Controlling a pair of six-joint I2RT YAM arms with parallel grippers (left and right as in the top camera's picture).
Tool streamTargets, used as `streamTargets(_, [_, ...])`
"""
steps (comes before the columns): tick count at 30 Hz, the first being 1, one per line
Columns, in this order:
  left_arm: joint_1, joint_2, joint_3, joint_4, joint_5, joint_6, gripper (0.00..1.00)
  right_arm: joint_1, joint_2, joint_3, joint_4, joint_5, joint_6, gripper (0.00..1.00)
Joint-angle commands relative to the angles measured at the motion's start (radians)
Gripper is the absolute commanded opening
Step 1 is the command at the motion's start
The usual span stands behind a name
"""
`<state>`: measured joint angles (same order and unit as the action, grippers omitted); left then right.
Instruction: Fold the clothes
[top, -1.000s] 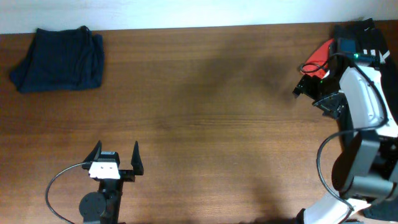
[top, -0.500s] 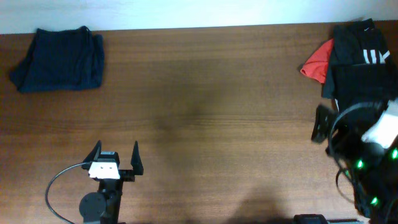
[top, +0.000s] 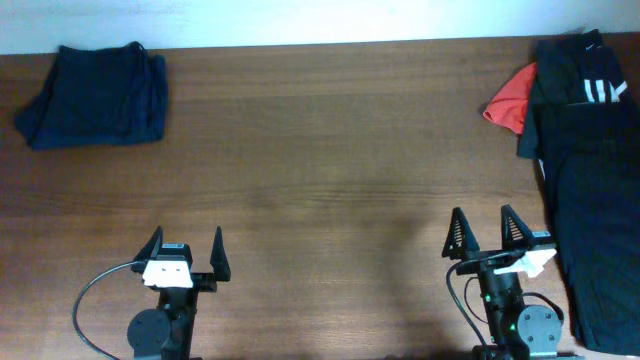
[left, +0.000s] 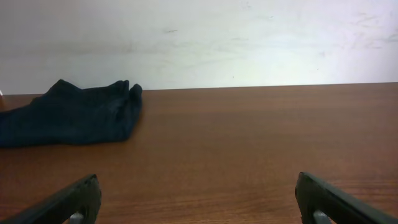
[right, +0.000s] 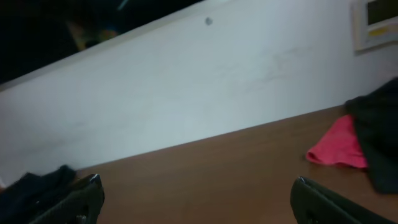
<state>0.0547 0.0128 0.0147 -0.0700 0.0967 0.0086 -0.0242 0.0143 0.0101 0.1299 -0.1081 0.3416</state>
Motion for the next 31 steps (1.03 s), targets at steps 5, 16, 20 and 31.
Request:
streamTargets(5, [0.005,-0.005,-0.006,-0.002,0.000,0.019,0.99,0.006,-0.011,-0.005,-0.204,0.060,-0.304,0.99])
streamTargets(16, [0.005,-0.005,-0.006,-0.002,0.000,0.019,0.99,0.006,-0.011,-0.005,-0.205,0.057,-0.314,0.99])
streamTargets(20, [0.005,-0.005,-0.006,-0.002,0.000,0.019,0.99,0.006,-0.008,-0.005,-0.205,0.057,-0.314,0.99])
streamTargets(31, [0.005,-0.005,-0.006,-0.002,0.000,0.019,0.99,0.006,-0.007,-0.005,-0.205,0.057,-0.314,0.99])
